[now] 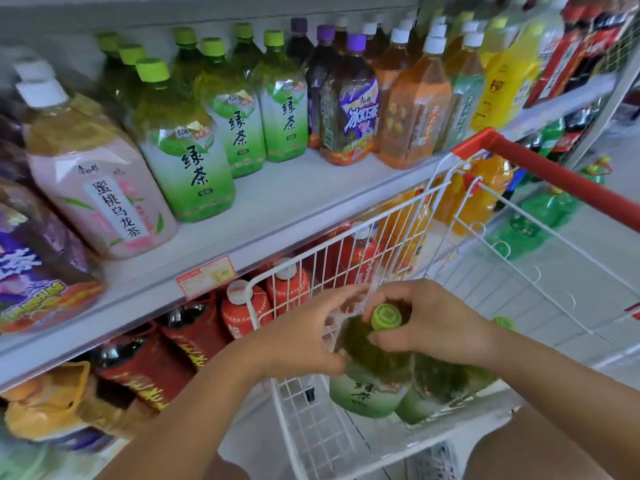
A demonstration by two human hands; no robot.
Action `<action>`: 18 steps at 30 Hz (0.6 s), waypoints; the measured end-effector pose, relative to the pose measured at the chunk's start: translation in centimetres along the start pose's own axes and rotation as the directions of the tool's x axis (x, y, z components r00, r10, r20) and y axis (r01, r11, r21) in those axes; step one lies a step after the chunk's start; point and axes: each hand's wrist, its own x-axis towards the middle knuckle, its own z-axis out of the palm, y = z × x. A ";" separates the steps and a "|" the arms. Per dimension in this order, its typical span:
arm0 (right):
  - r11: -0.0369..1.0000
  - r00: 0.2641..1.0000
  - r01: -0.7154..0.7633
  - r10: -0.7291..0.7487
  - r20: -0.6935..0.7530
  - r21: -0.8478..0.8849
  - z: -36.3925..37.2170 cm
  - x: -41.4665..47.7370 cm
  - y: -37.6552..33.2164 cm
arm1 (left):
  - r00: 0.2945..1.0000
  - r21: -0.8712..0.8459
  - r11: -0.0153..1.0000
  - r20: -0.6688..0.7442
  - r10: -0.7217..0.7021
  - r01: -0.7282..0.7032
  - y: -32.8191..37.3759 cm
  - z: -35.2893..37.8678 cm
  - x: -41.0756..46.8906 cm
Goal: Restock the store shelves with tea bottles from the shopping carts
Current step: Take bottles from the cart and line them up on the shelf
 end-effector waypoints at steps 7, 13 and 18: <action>0.894 0.937 0.340 -0.293 -0.191 0.293 -3.0 2.2 -4.0 | 0.901 -0.031 0.992 -0.423 0.099 -0.124 2.7 -2.1 -0.5; 0.927 0.964 0.253 -0.266 0.008 0.276 -3.2 4.4 -2.9 | 0.764 -0.041 0.976 -0.629 0.142 -0.216 4.6 -7.1 -1.7; 0.877 0.898 0.414 -0.351 -0.264 0.244 -3.8 9.2 -6.4 | 0.660 0.085 0.975 -0.723 0.203 -0.207 6.4 -11.7 -1.1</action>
